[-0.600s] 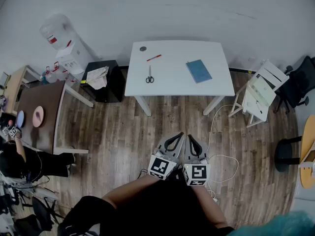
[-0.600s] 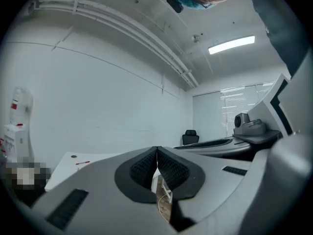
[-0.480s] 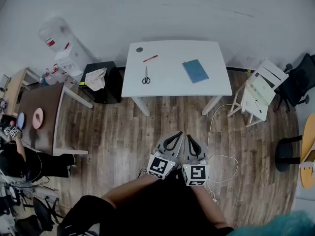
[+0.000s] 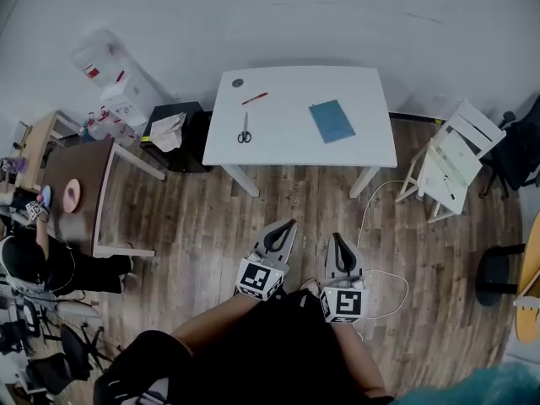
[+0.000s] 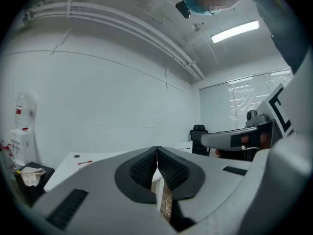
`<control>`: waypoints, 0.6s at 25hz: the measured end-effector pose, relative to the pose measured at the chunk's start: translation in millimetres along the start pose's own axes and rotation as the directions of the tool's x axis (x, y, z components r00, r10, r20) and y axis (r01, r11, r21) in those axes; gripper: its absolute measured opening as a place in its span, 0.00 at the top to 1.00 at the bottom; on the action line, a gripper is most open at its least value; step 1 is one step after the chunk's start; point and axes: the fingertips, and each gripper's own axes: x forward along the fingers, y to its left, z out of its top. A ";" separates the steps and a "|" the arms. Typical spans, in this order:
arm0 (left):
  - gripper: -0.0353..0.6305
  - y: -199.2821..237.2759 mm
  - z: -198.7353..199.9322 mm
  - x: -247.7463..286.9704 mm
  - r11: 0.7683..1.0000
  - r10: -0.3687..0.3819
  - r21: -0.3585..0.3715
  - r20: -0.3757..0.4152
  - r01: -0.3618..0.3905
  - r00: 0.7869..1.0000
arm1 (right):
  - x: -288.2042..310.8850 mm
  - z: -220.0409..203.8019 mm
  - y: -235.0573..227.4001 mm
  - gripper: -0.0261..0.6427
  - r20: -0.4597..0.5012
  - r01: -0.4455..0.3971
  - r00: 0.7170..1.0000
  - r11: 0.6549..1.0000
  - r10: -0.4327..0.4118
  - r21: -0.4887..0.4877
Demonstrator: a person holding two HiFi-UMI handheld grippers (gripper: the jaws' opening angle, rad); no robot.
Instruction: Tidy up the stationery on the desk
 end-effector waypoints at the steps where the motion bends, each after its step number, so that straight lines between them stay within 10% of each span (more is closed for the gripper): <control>1: 0.93 2.0 -0.8 4.1 1.000 0.005 0.001 0.000 -0.005 1.000 | 0.3 -2.8 -6.7 0.91 -0.003 0.007 1.000 1.000 -0.007 0.007; 15: 0.93 56.6 -29.4 129.2 0.993 -0.079 -0.088 -0.055 0.074 0.995 | 113.0 -27.4 -59.3 0.91 -0.138 0.027 0.990 0.999 -0.022 0.030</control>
